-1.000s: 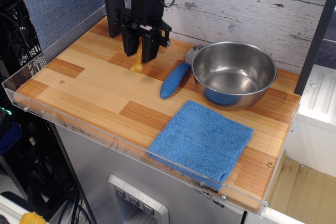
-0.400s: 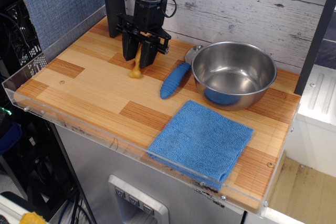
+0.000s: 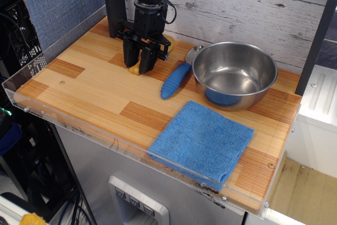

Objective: Place the drumstick to the left of the blue spoon

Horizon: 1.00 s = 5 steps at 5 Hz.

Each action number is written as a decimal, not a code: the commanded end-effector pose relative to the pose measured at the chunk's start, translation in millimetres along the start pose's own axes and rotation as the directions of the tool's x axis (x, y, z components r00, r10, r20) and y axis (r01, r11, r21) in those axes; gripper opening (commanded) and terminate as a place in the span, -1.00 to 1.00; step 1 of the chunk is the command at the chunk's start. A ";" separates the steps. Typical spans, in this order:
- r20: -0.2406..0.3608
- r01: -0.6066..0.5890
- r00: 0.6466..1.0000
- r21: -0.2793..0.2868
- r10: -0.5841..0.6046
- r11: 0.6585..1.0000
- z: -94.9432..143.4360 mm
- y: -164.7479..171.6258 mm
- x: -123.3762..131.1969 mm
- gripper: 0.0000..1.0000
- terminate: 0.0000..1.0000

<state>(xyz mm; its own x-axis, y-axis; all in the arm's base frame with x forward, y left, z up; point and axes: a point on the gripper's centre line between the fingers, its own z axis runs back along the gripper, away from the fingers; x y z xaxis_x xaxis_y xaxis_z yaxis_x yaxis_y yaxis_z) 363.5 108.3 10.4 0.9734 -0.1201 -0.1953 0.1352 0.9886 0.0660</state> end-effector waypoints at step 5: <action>0.225 -0.214 0.948 -0.083 0.227 0.973 105.7 -42.8 -79.6 1.00 -1.00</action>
<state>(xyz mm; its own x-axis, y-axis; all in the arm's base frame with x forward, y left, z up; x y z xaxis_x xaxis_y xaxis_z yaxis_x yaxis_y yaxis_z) 299.7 63.9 108.4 0.9953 0.0959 -0.0152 -0.0957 0.9953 0.0129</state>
